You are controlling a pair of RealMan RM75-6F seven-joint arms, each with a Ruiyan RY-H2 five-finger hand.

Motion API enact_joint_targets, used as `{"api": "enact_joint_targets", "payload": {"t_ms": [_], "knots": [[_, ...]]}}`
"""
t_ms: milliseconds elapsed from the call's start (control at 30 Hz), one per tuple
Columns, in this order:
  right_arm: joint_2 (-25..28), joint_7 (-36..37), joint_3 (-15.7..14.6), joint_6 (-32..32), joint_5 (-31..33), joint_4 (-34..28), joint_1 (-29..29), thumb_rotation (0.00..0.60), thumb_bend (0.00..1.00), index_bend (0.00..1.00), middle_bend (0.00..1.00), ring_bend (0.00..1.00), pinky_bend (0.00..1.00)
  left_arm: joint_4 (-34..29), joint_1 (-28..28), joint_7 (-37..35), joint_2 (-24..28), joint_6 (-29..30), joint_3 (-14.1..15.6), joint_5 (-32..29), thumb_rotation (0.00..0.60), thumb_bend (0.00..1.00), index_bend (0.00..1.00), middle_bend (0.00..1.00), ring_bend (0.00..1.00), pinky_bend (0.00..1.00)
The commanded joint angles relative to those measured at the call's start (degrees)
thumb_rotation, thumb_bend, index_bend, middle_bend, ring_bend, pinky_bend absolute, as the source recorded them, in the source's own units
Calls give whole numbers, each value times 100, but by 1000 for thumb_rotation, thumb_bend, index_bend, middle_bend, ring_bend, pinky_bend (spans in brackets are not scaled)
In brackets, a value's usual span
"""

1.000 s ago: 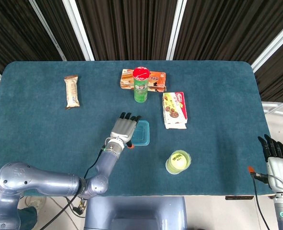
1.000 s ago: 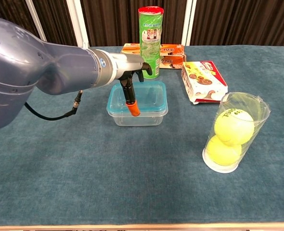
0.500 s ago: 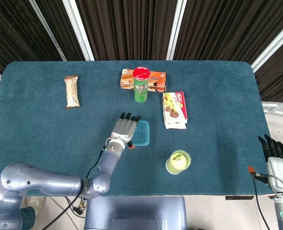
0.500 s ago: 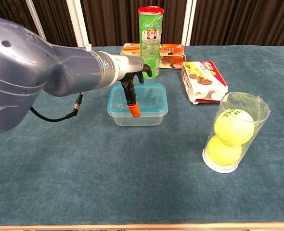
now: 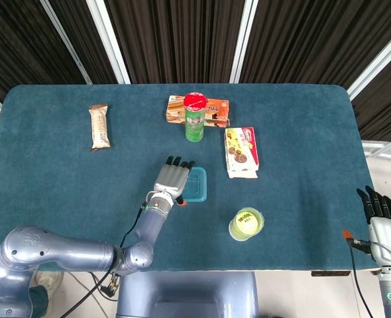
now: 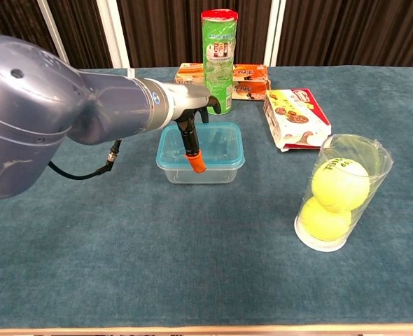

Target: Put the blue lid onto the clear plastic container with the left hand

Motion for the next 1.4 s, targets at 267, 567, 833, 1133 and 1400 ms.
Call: {"api": "enact_joint_targets", "payload": {"t_ms": [267, 567, 833, 1133, 1400], "knots": [[-6, -8, 1, 8, -1, 2, -2, 600, 292, 87, 0, 3, 0, 40, 67, -12, -41, 0, 12, 99, 600, 189, 98, 257, 0, 4], [-8, -16, 7, 10, 11, 1, -2, 600, 291, 87, 0, 3, 0, -12, 81, 39, -32, -29, 15, 161, 600, 167, 94, 198, 0, 0], [-7, -21, 10, 8, 23, -7, -4, 600, 292, 87, 0, 2, 0, -17, 85, 130, -12, -41, 45, 134, 600, 147, 86, 125, 0, 0], [-10, -33, 12, 8, 31, -11, -4, 600, 292, 87, 0, 2, 0, -61, 106, 127, 15, -63, 49, 208, 600, 147, 80, 86, 0, 0], [-9, -44, 12, 6, 35, -14, -4, 600, 292, 87, 0, 3, 0, -167, 124, 147, 55, -15, 97, 345, 600, 146, 71, 49, 0, 0]]}}
